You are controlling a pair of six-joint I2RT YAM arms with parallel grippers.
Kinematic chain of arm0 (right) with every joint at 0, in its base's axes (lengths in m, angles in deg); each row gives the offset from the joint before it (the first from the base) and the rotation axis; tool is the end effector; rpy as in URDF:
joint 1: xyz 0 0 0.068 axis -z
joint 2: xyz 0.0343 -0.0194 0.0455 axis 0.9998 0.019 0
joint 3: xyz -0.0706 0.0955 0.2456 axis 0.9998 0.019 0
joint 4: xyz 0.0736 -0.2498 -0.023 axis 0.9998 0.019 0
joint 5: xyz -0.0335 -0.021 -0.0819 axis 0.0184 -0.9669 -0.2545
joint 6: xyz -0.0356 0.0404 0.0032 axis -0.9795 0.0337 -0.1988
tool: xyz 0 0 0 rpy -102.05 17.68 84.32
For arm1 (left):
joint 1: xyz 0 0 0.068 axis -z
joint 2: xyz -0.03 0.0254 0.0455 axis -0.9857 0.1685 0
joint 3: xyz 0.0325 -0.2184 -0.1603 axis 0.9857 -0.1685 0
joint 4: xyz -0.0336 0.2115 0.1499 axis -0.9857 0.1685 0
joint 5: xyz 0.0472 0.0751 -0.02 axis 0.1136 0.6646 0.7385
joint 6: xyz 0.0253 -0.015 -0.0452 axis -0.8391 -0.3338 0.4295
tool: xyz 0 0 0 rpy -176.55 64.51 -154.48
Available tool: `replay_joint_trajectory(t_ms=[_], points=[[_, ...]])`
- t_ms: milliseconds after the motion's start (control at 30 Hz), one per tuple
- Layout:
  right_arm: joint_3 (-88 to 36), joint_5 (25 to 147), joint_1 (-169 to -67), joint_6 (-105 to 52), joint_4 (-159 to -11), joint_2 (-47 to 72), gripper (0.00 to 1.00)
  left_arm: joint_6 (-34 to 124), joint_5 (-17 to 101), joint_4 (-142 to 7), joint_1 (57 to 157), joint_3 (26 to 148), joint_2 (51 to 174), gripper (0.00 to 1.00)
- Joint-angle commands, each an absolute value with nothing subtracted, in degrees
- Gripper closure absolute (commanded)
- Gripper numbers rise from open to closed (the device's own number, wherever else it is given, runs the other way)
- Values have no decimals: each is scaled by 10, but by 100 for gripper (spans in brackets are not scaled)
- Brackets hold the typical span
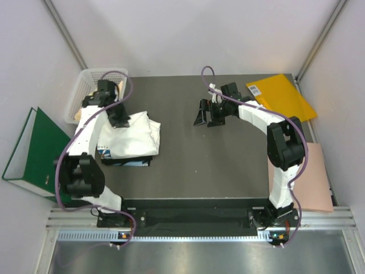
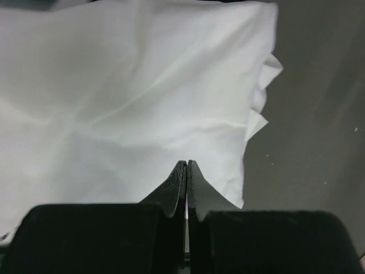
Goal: Fold and stack the t-shirts
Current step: Put the neatly folded tshirt into the corner of the board with the left arm, then smooth out wrinkles on the folded tshirt
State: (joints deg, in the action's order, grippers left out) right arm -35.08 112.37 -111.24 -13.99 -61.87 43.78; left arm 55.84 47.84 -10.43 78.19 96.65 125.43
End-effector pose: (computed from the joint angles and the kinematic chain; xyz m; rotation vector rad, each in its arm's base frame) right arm 0.3893 0.1817 0.2161 -0.3422 2.5198 1.0401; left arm 0.3144 0.0099 0.3155 -0.5442 2.5845 -0.1798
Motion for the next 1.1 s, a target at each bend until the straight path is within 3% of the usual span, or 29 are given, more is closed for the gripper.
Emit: replay_joint_trajectory(t_ms=[0,133,167,200,267,300,367,667,1067], points=[[-369,1120,-1107,-150,-624,430,0,564,431,-147,842,1011,1338,100],[-351,1115,-1105,-149,-631,418,0,590,409,-186,858,1031,1387,97],[-348,1114,-1104,-149,-633,413,0,596,408,-190,858,1050,1404,66],[-345,1112,-1104,-149,-633,410,0,597,411,-190,859,1064,1413,51],[-334,1111,-1103,-147,-637,406,0,592,423,-186,867,1110,1443,31],[-330,1110,-1102,-146,-639,402,0,588,435,-177,871,1130,1455,16],[-323,1109,-1101,-146,-640,400,0,566,487,-147,895,1193,1489,1],[-312,1103,-1097,-141,-649,397,0,506,727,32,1000,1438,1667,1],[-285,1106,-1093,-131,-670,398,0,577,974,124,1017,1396,1677,1]])
